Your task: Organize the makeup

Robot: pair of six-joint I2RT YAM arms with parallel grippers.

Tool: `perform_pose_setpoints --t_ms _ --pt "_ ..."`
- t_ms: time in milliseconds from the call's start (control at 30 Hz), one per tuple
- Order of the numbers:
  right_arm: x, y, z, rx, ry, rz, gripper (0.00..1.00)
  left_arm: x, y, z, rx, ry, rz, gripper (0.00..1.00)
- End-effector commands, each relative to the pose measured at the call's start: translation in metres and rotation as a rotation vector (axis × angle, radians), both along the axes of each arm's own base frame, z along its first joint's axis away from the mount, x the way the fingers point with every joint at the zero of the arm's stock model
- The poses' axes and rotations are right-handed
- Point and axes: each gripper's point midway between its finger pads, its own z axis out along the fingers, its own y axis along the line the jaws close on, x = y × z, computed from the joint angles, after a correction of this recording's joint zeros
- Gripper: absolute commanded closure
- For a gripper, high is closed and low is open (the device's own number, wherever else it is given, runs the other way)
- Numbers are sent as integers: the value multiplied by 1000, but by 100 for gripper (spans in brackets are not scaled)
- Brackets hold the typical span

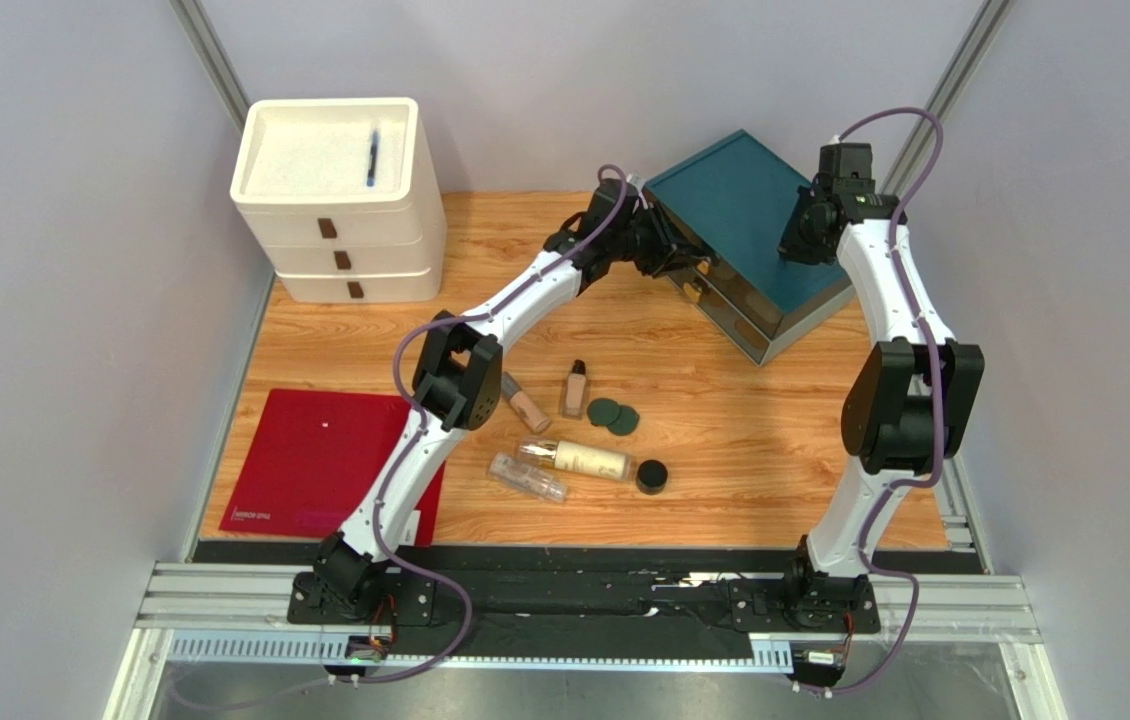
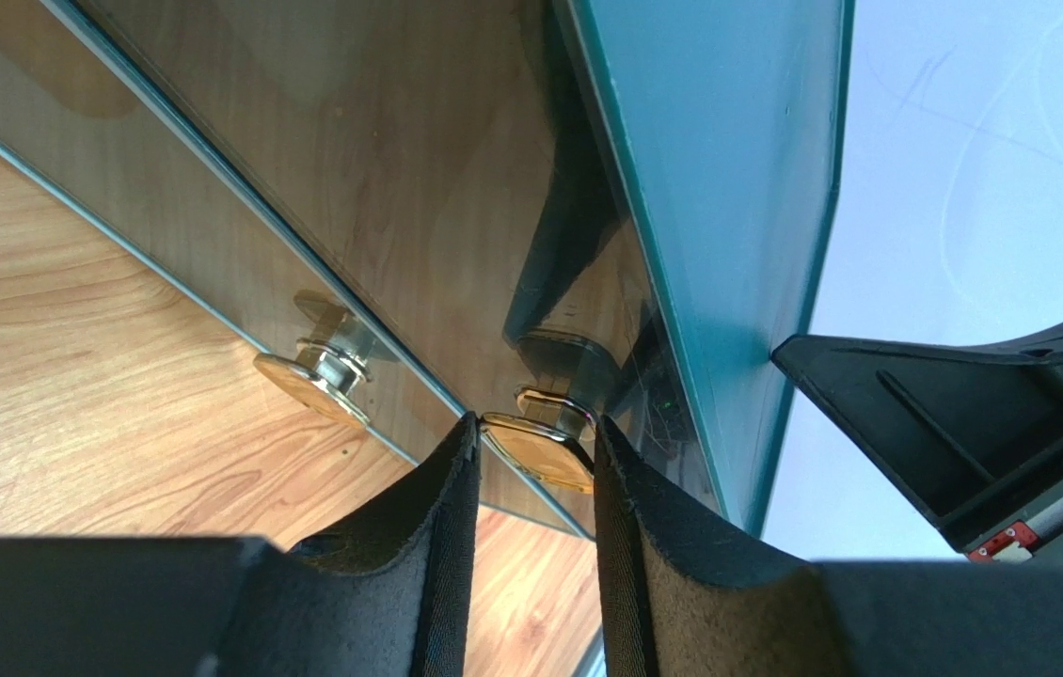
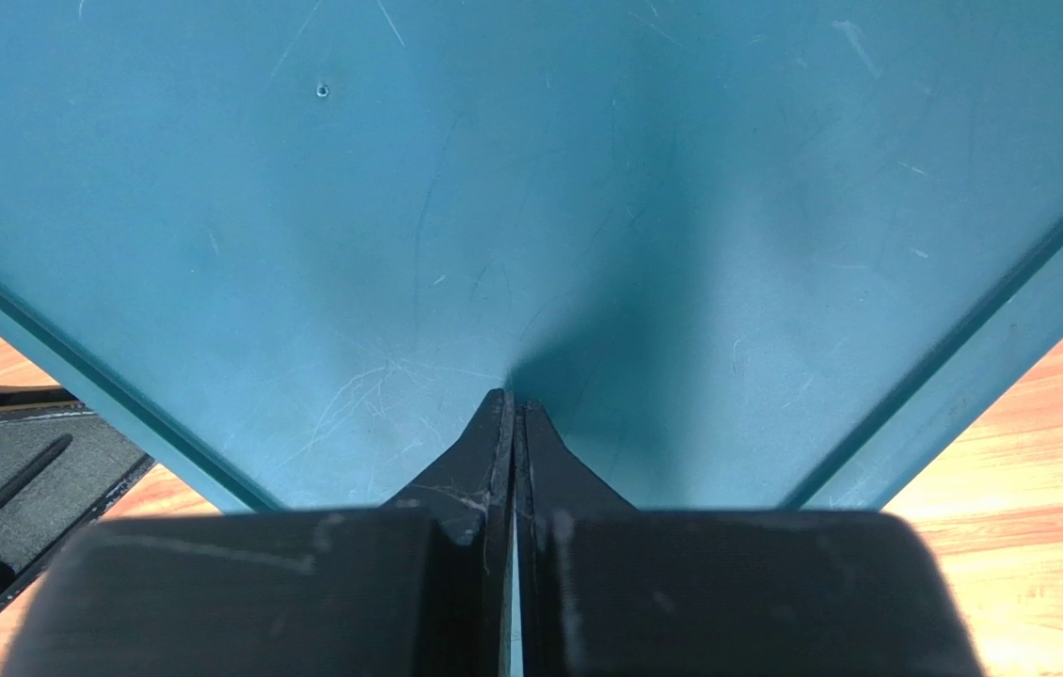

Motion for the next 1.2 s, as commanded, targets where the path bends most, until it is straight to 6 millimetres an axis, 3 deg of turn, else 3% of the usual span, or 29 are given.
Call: perform_pose_setpoints --t_ms 0,133,300,433,933,1067,1167 --pt "-25 1 -34 3 140 18 100 -8 -11 7 32 -49 -11 73" --pt "-26 1 -35 2 143 19 100 -13 -5 -4 90 -53 -36 83" --pt "-29 1 -40 -1 159 22 100 -21 10 -15 163 -31 -45 85" --pt "-31 1 -41 0 163 24 100 -29 30 -36 217 20 -43 84" --pt "-29 1 -49 3 181 22 100 -70 124 -38 449 69 25 83" --pt "-30 1 -52 2 191 23 100 -80 142 -41 503 74 54 85" --pt "-31 1 -52 1 189 24 100 -82 146 -40 510 66 53 79"
